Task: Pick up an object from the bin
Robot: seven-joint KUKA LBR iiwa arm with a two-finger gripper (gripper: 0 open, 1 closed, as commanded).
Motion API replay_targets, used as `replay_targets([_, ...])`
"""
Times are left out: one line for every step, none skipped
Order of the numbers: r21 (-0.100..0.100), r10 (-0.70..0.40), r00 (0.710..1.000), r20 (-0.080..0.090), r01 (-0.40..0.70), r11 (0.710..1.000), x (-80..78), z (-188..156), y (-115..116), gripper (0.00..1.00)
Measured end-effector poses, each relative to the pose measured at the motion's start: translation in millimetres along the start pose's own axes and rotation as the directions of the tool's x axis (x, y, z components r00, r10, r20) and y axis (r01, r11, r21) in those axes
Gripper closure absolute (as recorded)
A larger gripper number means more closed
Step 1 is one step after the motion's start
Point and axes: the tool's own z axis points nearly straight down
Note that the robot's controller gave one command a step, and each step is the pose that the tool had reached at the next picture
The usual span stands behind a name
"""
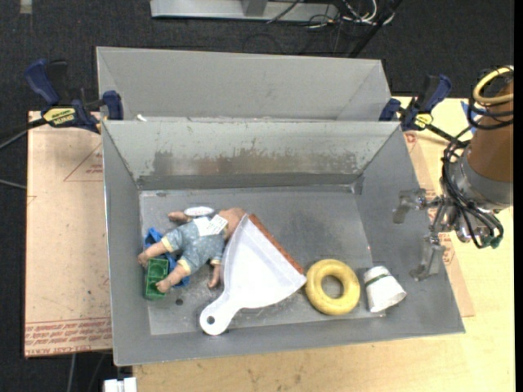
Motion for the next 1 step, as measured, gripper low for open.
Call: replay_targets([0.002,-0.004,1.000,0.008,0.004,1.000,-1.7,-4.5,0.9,0.00])
